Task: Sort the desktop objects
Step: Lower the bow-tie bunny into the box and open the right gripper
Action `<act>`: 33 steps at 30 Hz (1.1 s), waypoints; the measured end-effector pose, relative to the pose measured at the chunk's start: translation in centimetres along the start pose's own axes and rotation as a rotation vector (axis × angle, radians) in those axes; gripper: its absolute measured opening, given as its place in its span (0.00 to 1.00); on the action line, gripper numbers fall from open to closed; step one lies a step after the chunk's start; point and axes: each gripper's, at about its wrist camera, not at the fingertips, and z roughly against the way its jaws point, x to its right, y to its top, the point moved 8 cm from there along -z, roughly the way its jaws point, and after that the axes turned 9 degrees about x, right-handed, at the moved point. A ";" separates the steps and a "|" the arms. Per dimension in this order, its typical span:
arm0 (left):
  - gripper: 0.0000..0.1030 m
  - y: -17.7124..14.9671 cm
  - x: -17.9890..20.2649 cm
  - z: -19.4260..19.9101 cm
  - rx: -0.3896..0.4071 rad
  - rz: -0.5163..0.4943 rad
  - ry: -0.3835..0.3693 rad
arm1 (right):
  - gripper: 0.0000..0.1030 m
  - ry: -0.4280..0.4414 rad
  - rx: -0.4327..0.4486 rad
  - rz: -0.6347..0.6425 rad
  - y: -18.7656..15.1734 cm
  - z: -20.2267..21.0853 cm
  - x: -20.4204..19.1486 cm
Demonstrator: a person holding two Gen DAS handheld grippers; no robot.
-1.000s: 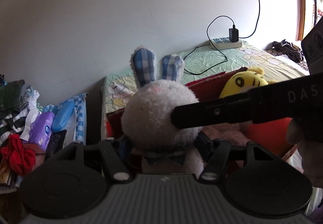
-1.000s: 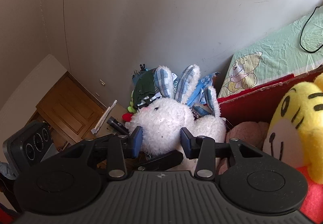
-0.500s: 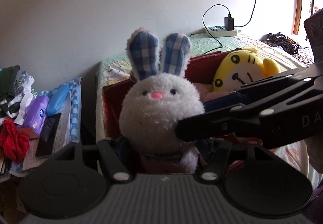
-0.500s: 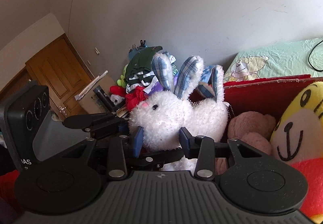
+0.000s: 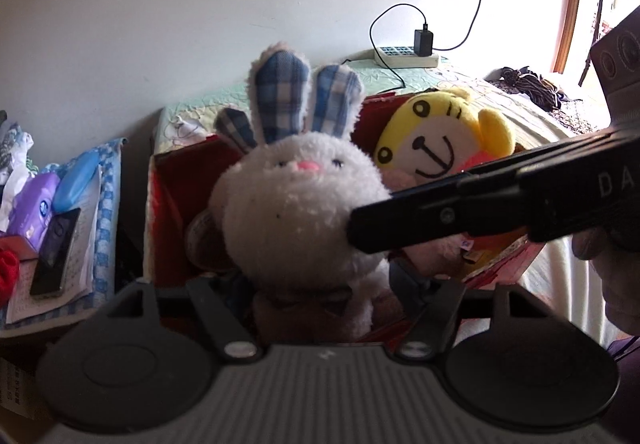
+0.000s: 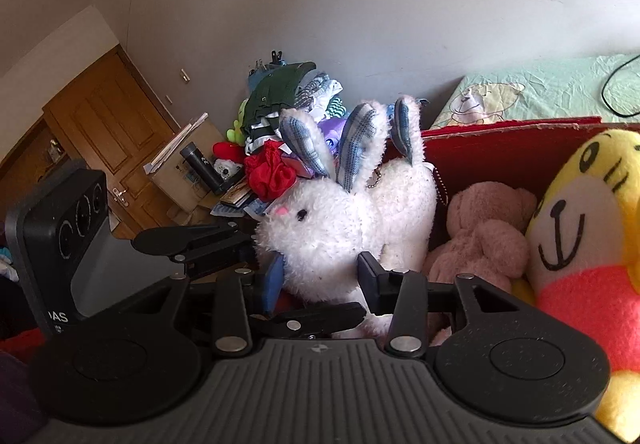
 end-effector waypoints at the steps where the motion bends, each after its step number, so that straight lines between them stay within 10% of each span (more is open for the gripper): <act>1: 0.70 0.0 0.3 -0.2 0.001 -0.011 0.000 | 0.44 -0.003 0.004 -0.013 0.0 0.3 0.2; 13: 0.76 1.1 3.7 -1.1 0.035 -0.077 -0.045 | 0.35 -0.089 0.224 -0.111 2.9 3.7 2.0; 33: 0.80 0.6 2.2 0.2 -0.003 0.085 -0.079 | 0.28 -0.049 0.091 -0.131 0.7 1.5 1.6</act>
